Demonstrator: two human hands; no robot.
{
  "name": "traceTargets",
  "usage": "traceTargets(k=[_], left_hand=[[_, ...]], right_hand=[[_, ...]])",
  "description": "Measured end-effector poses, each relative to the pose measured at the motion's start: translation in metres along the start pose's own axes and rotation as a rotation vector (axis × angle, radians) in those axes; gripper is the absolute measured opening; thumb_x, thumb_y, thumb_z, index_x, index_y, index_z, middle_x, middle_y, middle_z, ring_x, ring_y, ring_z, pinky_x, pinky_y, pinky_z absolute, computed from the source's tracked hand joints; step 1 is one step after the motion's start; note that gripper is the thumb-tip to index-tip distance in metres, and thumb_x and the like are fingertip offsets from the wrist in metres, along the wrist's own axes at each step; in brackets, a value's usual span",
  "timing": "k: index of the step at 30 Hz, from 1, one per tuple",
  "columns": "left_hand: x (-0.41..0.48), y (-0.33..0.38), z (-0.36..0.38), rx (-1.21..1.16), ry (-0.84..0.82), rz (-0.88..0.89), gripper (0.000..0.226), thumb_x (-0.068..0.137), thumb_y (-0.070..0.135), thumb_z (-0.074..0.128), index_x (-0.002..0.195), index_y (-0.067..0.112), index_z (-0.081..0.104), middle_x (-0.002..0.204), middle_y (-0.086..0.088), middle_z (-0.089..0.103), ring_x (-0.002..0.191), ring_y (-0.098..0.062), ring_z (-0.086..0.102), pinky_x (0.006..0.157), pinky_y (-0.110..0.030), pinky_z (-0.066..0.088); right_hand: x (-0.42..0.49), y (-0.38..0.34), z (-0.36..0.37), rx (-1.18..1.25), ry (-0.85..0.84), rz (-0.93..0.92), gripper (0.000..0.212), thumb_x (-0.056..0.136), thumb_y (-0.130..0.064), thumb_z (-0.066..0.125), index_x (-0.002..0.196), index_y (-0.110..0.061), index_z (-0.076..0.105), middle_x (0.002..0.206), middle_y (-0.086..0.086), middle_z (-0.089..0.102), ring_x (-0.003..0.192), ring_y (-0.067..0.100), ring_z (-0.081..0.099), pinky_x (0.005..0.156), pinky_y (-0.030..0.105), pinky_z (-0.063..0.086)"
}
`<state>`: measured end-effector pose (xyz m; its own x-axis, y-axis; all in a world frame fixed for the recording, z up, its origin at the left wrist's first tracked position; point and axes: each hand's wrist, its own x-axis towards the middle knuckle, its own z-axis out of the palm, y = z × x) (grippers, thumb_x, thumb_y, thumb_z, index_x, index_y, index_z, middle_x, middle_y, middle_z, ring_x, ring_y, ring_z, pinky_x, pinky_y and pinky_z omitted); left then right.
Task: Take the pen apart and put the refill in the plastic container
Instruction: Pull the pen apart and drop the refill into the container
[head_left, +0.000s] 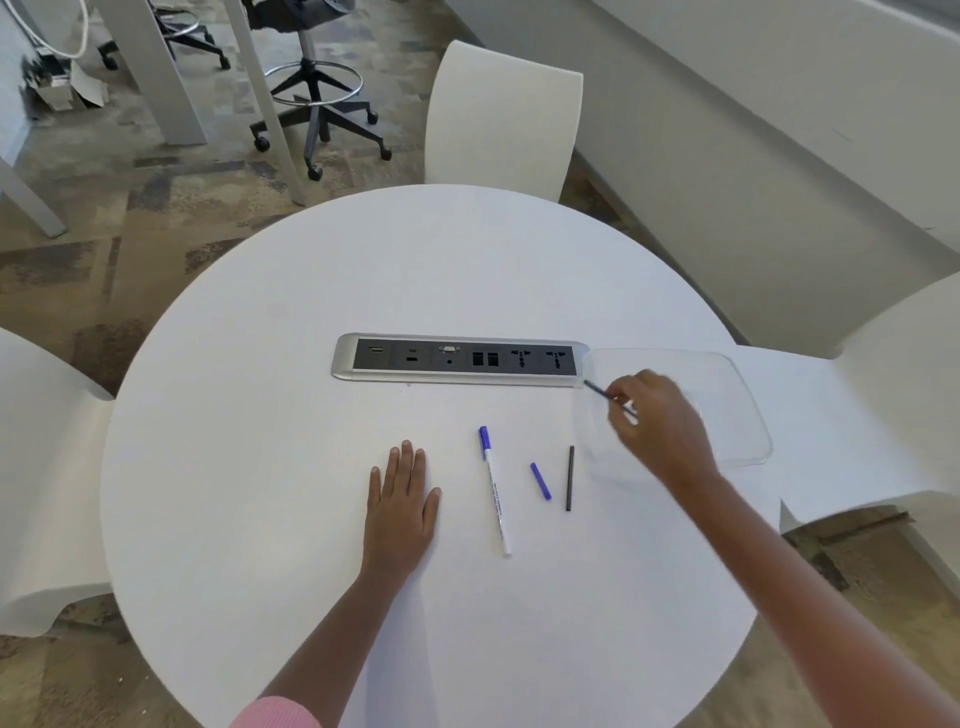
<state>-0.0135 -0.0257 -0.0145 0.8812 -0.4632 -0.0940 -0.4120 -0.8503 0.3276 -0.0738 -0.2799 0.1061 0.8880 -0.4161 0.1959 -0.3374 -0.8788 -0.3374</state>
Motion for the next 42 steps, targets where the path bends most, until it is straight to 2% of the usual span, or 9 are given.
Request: traceTargets(k=[5,12,19,25,28,31,33,37,42], left_hand=[[0.006,0.019,0.003,-0.02,0.01,-0.015,0.081,0.098,0.039,-0.003,0.117,-0.007,0.061,0.124,-0.026,0.059,0.11,-0.043,0.058,0.085,-0.058,0.047],[0.009,0.035,0.006,0.004,-0.005,-0.023,0.082,0.097,0.04,-0.005,0.118,-0.005,0.06,0.124,-0.024,0.059,0.11,-0.041,0.059,0.085,-0.057,0.047],[0.009,0.036,0.008,0.053,-0.018,-0.04,0.082,0.098,0.039,-0.004,0.117,-0.004,0.062,0.123,-0.023,0.061,0.107,-0.039,0.062,0.082,-0.056,0.05],[0.008,0.035,0.006,0.067,-0.051,-0.055,0.082,0.097,0.041,-0.005,0.12,-0.004,0.06,0.126,-0.023,0.058,0.111,-0.04,0.059,0.086,-0.057,0.047],[0.01,0.033,0.011,0.053,-0.033,-0.014,0.08,0.093,0.045,-0.005,0.134,0.0,0.047,0.142,-0.02,0.043,0.128,-0.039,0.043,0.103,-0.053,0.034],[0.011,0.027,0.022,0.015,-0.014,-0.011,0.053,0.099,0.034,0.023,0.144,0.006,0.027,0.154,-0.013,0.019,0.141,-0.033,0.019,0.115,-0.044,0.012],[0.012,0.024,0.026,0.026,0.001,-0.008,0.053,0.099,0.027,0.036,0.146,0.009,0.021,0.156,-0.011,0.014,0.143,-0.029,0.013,0.117,-0.041,0.007],[0.012,0.023,0.026,0.02,-0.014,0.001,0.054,0.099,0.028,0.035,0.147,0.011,0.018,0.156,-0.01,0.01,0.144,-0.027,0.01,0.117,-0.039,0.005],[0.012,0.015,0.026,0.062,-0.03,0.027,0.055,0.1,0.032,0.025,0.149,0.015,0.006,0.158,-0.007,-0.001,0.145,-0.022,0.001,0.117,-0.034,0.0]], right_hand=[[0.024,0.061,0.004,-0.223,-0.123,0.034,0.013,0.084,-0.004,0.051,0.09,-0.002,0.063,0.091,0.017,0.062,0.091,0.034,0.053,0.06,0.039,0.048],[0.038,0.1,0.029,-0.416,-0.409,0.051,0.019,0.086,-0.005,0.047,0.096,-0.008,0.063,0.104,0.013,0.06,0.104,0.029,0.051,0.078,0.038,0.049],[0.042,0.107,0.037,-0.439,-0.523,0.084,0.024,0.084,-0.002,0.046,0.099,-0.01,0.063,0.112,0.012,0.06,0.109,0.028,0.051,0.082,0.035,0.047],[0.042,0.104,0.032,-0.282,-0.454,0.157,0.023,0.082,-0.002,0.051,0.1,-0.011,0.063,0.111,0.012,0.06,0.107,0.03,0.052,0.084,0.037,0.046],[0.039,0.091,0.021,-0.128,-0.272,0.167,0.018,0.083,-0.003,0.052,0.096,-0.008,0.064,0.103,0.016,0.061,0.1,0.033,0.056,0.082,0.04,0.048],[0.034,0.067,0.01,0.048,-0.119,0.137,0.015,0.085,-0.006,0.051,0.092,-0.008,0.064,0.095,0.014,0.062,0.079,0.029,0.06,0.071,0.037,0.048],[0.029,0.047,0.005,0.182,-0.083,0.124,0.013,0.085,-0.006,0.052,0.09,-0.009,0.064,0.092,0.011,0.063,0.067,0.022,0.057,0.069,0.034,0.047],[0.016,0.007,0.012,0.334,-0.086,0.08,0.012,0.082,-0.003,0.056,0.088,-0.008,0.065,0.088,0.011,0.065,0.063,0.016,0.052,0.071,0.029,0.043],[-0.008,-0.029,0.049,0.372,-0.255,0.099,0.016,0.084,-0.004,0.05,0.091,-0.007,0.064,0.095,0.014,0.065,0.073,0.021,0.056,0.075,0.031,0.045]])
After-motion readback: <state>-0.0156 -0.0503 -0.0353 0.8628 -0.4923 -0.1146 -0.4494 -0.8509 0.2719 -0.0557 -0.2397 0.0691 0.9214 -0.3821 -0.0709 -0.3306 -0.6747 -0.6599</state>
